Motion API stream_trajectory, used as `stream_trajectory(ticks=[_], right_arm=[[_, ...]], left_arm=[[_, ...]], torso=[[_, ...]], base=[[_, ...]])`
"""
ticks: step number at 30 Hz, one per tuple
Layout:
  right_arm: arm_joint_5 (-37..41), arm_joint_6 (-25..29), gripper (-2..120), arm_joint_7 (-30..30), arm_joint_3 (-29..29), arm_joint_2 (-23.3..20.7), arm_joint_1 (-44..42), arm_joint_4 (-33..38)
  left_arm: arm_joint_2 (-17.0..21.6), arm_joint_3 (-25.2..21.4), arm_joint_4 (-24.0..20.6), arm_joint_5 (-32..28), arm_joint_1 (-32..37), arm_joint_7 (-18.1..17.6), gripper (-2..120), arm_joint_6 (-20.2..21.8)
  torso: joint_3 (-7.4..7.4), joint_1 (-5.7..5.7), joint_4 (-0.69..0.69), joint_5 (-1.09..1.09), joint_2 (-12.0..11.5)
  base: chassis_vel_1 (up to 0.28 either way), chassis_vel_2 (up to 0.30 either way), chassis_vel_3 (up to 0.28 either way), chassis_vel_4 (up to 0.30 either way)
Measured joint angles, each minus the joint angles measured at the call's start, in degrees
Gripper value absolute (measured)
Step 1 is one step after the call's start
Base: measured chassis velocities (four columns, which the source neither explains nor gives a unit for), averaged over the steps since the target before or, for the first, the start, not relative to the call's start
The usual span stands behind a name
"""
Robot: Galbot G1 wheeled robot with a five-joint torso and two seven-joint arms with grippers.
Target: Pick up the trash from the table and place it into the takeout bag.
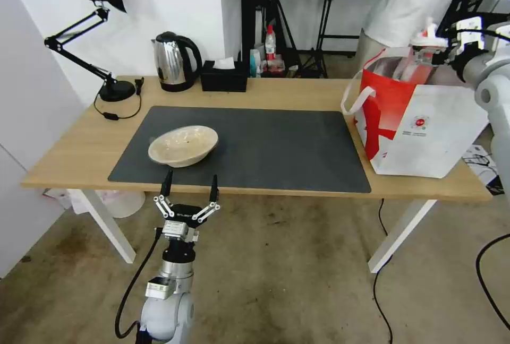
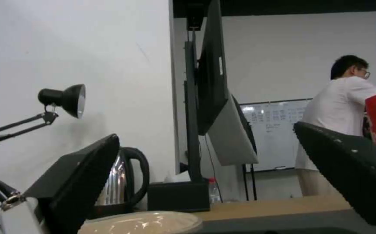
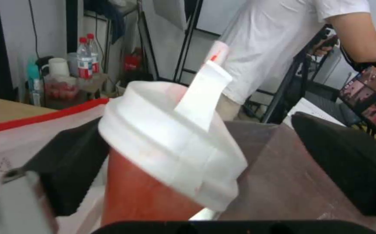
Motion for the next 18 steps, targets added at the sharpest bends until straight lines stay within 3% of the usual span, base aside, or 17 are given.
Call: stream_trajectory(ticks=[12,15,18], right_arm=[[-0.4,0.0,100,-0.7,-0.1,-1.6,-0.4,0.0],[-3.1,0.1,100,-3.5,0.1,-2.5,-0.6,0.0],[-10.7,0.1,100,-10.4,0.9,-3.5,-0.6,-0.3]], left_arm=[[0.0,0.2,-0.7,0.4,0.0,0.0,100,0.0],[0.0,0.2,-1.0,0.4,0.2,-0.1,100,0.0],[0.0,0.1,-1.3,0.4,0.4,-0.1,100,0.0]], torso=[[0.00,-0.01,0.00,0.00,0.0],[0.00,-0.01,0.00,0.01,0.0],[0.00,-0.01,0.00,0.00,0.0]], base=[[0.000,0.000,0.000,0.000],[0.000,0.000,0.000,0.000],[0.000,0.000,0.000,0.000]])
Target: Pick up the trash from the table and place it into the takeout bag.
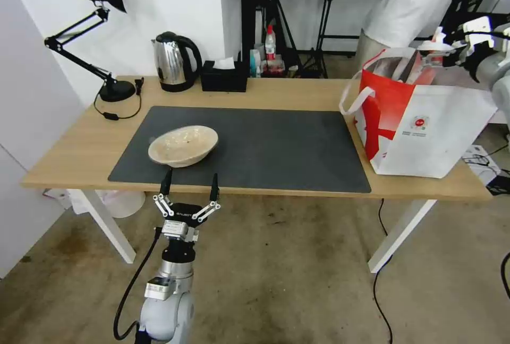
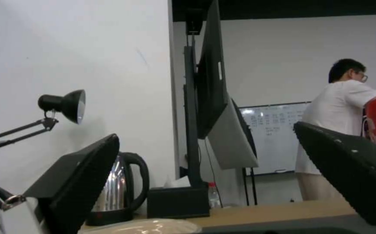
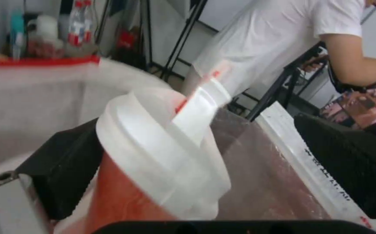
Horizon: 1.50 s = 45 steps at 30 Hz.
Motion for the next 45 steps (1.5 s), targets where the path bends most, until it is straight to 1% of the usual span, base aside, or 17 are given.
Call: stream_trajectory(ticks=[1,2,5,8,10,11,14,15,18,19,21,22,26,27,31,34,45], right_arm=[[-2.9,0.0,100,-3.3,0.5,-0.2,-0.1,-0.2],[-2.9,0.0,100,-3.3,0.5,-0.2,-0.1,-0.2],[-6.8,0.1,100,-9.2,2.1,-0.5,-0.6,-0.4],[-5.3,0.1,100,-9.8,3.1,-1.0,-1.6,0.6],[10.3,0.0,100,1.1,3.0,-1.6,-3.2,2.2],[10.3,0.0,100,1.1,3.0,-1.6,-3.2,2.2],[25.8,-0.1,100,11.2,3.1,-2.0,-4.9,3.5],[25.8,-0.1,100,11.2,3.1,-2.0,-4.9,3.5],[41.5,-0.1,100,19.2,3.3,-2.6,-6.7,5.5],[41.5,-0.1,100,19.2,3.3,-2.6,-6.7,5.5],[52.8,-0.1,100,25.8,3.7,-2.8,-8.2,7.3],[52.8,-0.1,100,25.8,3.7,-2.8,-8.2,7.3],[62.8,-0.1,100,31.6,4.9,-2.6,-10.9,9.8],[62.8,-0.1,100,31.6,4.9,-2.6,-10.9,9.8],[69.1,-0.1,100,38.0,5.3,-2.5,-11.3,11.2],[70.1,-0.1,100,39.2,5.7,-2.6,-11.8,11.9],[68.4,-0.1,100,38.7,7.0,-3.8,-12.1,12.6]], left_arm=[[0.0,0.1,-0.1,0.0,0.1,0.0,100,0.0],[0.0,0.1,-0.1,0.0,0.1,0.0,100,0.0],[0.0,0.1,-0.4,0.0,0.4,0.0,100,0.0],[0.0,0.0,-0.8,0.0,0.5,0.0,100,0.0],[0.0,-0.1,-1.2,0.0,0.7,0.0,100,0.0],[0.0,-0.1,-1.2,0.0,0.7,0.0,100,0.0],[0.0,0.0,-1.6,0.0,1.0,0.0,100,0.0],[0.0,0.0,-1.6,0.0,1.0,0.0,100,0.0],[0.0,0.0,-1.9,0.1,1.4,0.0,100,0.0],[0.0,0.0,-1.9,0.1,1.4,0.0,100,0.0],[0.0,0.2,-2.4,0.2,1.7,0.0,100,0.0],[0.0,0.2,-2.4,0.2,1.7,0.0,100,0.0],[0.0,-0.1,-3.5,0.4,2.0,0.0,100,0.0],[0.0,-0.1,-3.5,0.4,2.0,0.0,100,0.0],[0.0,-0.7,-4.6,0.8,2.3,0.0,100,0.0],[0.0,-0.7,-4.9,0.9,2.6,0.0,100,0.0],[0.0,-0.7,-6.0,1.3,3.6,0.0,100,0.0]], torso=[[0.00,0.00,0.00,0.00,0.0],[0.00,0.00,0.00,0.00,0.0],[0.00,0.00,0.00,0.00,0.0],[0.00,0.00,-0.01,0.00,0.0],[0.00,0.00,0.01,-0.01,0.0],[0.00,0.00,0.01,-0.01,0.0],[0.00,0.00,0.00,-0.01,0.0],[0.00,0.00,0.00,-0.01,0.0],[0.00,0.01,0.01,-0.01,0.0],[0.00,0.01,0.01,-0.01,0.0],[0.00,0.01,0.00,0.00,0.0],[0.00,0.01,0.00,0.00,0.0],[0.00,0.01,-0.01,0.00,0.0],[0.00,0.01,-0.01,0.00,0.0],[0.00,0.01,0.00,-0.01,0.0],[0.00,0.01,0.01,-0.01,0.0],[0.00,0.01,0.00,0.02,0.0]], base=[[0.000,0.000,0.000,0.000],[0.000,0.000,0.000,0.000],[0.000,0.000,0.000,0.000],[0.000,0.000,0.000,0.000],[0.000,0.000,0.000,0.000],[0.000,0.000,0.000,0.000],[0.000,0.000,0.000,0.000],[0.000,0.000,0.000,0.000],[0.000,0.000,0.000,0.000],[0.000,0.000,0.000,0.000],[0.000,0.000,0.000,0.000],[0.000,0.000,0.000,0.000],[0.000,0.000,0.000,0.000],[0.000,0.000,0.000,0.000],[0.000,0.000,0.000,0.000],[0.000,0.000,0.000,0.000],[0.000,0.000,0.000,0.000]])
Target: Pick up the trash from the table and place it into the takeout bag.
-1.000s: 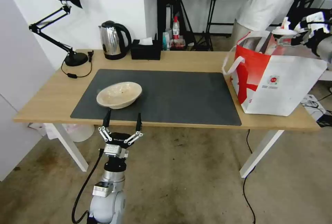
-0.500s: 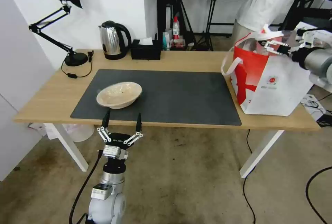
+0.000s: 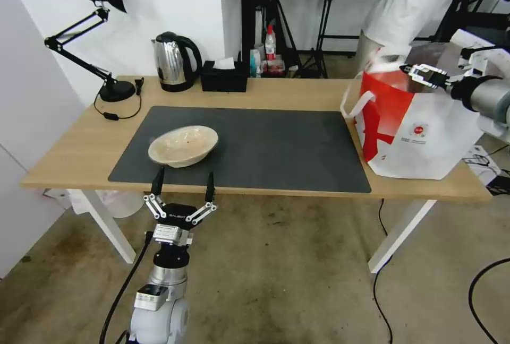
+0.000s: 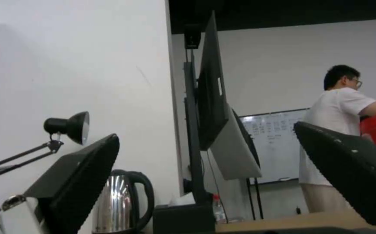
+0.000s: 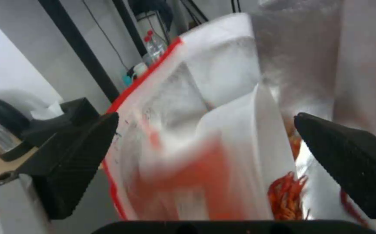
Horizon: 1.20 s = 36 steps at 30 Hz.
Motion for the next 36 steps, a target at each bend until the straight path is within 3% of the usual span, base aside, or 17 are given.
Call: stream_trajectory(ticks=[7,14,17,23,27,33,36], right_arm=[[-5.4,0.0,100,-3.3,-0.2,-1.6,1.2,0.0],[-16.6,0.5,100,-12.6,-0.1,-2.8,1.4,0.7],[-26.2,7.0,100,-20.0,-0.2,-3.6,0.5,1.7],[-34.2,15.4,100,-26.3,-0.2,-5.1,0.0,4.2],[-39.4,24.3,100,-30.9,0.5,-6.5,-2.0,6.9],[-41.1,30.7,100,-31.9,3.2,-6.5,-8.1,11.4],[-46.5,38.4,100,-31.0,6.6,-3.1,-16.3,16.2]], left_arm=[[0.0,0.1,-0.5,0.1,0.6,0.0,100,0.0],[0.0,0.2,-0.9,0.1,1.1,0.0,100,0.0],[0.0,0.2,-1.2,0.1,1.3,0.0,100,0.0],[0.0,0.2,-1.4,0.1,1.3,0.0,100,0.0],[0.0,0.2,-1.7,0.1,0.9,0.0,100,0.0],[0.0,0.0,-2.1,-0.1,0.9,0.0,100,0.0],[0.0,-0.4,-2.4,-0.3,0.7,0.0,100,0.0]], torso=[[0.00,0.00,0.00,-0.01,0.0],[0.00,0.00,0.01,-0.01,0.0],[0.00,0.00,0.00,-0.02,0.0],[0.00,0.00,0.01,-0.02,0.0],[0.00,0.00,0.01,-0.03,0.0],[0.00,0.00,0.00,-0.04,0.0],[0.00,0.00,0.01,-0.03,0.0]], base=[[0.000,0.000,0.000,0.000],[0.000,0.000,0.000,0.000],[0.000,0.000,0.000,0.000],[0.000,0.000,0.000,0.000],[0.000,0.000,0.000,0.000],[0.000,0.000,0.000,0.000],[0.000,0.000,0.000,0.000]])
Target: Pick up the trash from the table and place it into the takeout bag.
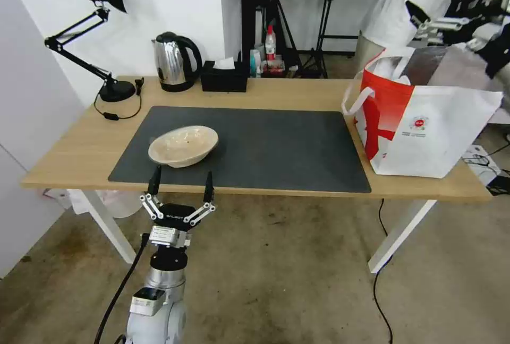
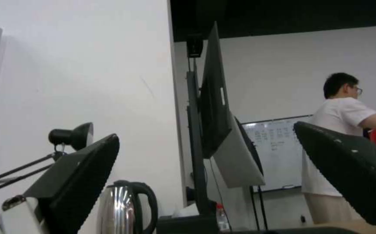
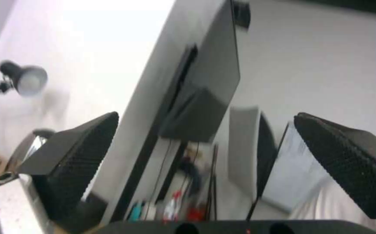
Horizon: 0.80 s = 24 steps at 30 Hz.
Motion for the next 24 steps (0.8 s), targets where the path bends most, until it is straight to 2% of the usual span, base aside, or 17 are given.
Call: stream_trajectory(ticks=[1,2,6,7,11,19,20,21,24], right_arm=[[-2.2,2.3,100,1.0,0.4,1.8,-2.5,1.5],[-2.2,2.3,100,1.0,0.4,1.8,-2.5,1.5],[-10.6,9.3,100,6.5,0.3,10.1,-9.4,4.7],[-10.6,9.3,100,6.5,0.3,10.1,-9.4,4.7],[-17.6,13.6,100,9.7,-1.2,15.9,-12.7,5.4],[-26.7,19.6,100,14.4,-3.4,22.7,-18.1,5.9],[-31.1,23.7,100,17.1,-4.2,25.7,-21.1,6.0],[-31.1,23.7,100,17.1,-4.2,25.7,-21.1,6.0],[-39.1,31.4,100,21.0,-5.5,31.1,-26.2,5.9]], left_arm=[[0.0,-0.1,0.0,0.0,-0.1,0.0,100,0.0],[0.0,-0.1,0.0,0.0,-0.1,0.0,100,0.0],[0.0,-0.4,0.0,-0.1,-0.6,0.0,100,0.0],[0.0,-0.4,0.0,-0.1,-0.6,0.0,100,0.0],[0.0,-0.5,0.0,-0.1,-0.8,0.0,100,0.0],[0.0,-0.5,0.1,-0.1,-1.1,0.0,100,0.0],[0.0,-0.5,0.1,-0.1,-1.1,0.0,100,0.0],[0.0,-0.5,0.1,-0.1,-1.1,0.0,100,0.0],[0.0,0.0,-0.2,0.0,-1.0,0.0,100,0.0]], torso=[[0.00,0.00,-0.01,-0.01,0.0],[0.00,0.00,-0.01,-0.01,0.0],[0.00,0.00,-0.01,-0.01,0.0],[0.00,0.00,-0.01,-0.01,0.0],[0.00,0.00,0.00,0.02,0.0],[0.00,0.00,0.00,0.00,0.0],[0.00,0.00,0.00,0.00,0.0],[0.00,0.00,0.00,0.00,0.0],[0.00,0.00,0.00,-0.02,0.0]], base=[[0.000,0.000,0.000,0.000],[0.000,0.000,0.000,0.000],[0.000,0.000,0.000,0.000],[0.000,0.000,0.000,0.000],[0.000,0.000,0.000,0.000],[0.000,0.000,0.000,0.000],[0.000,0.000,0.000,0.000],[0.000,0.000,0.000,0.000],[0.000,0.000,0.000,0.000]])
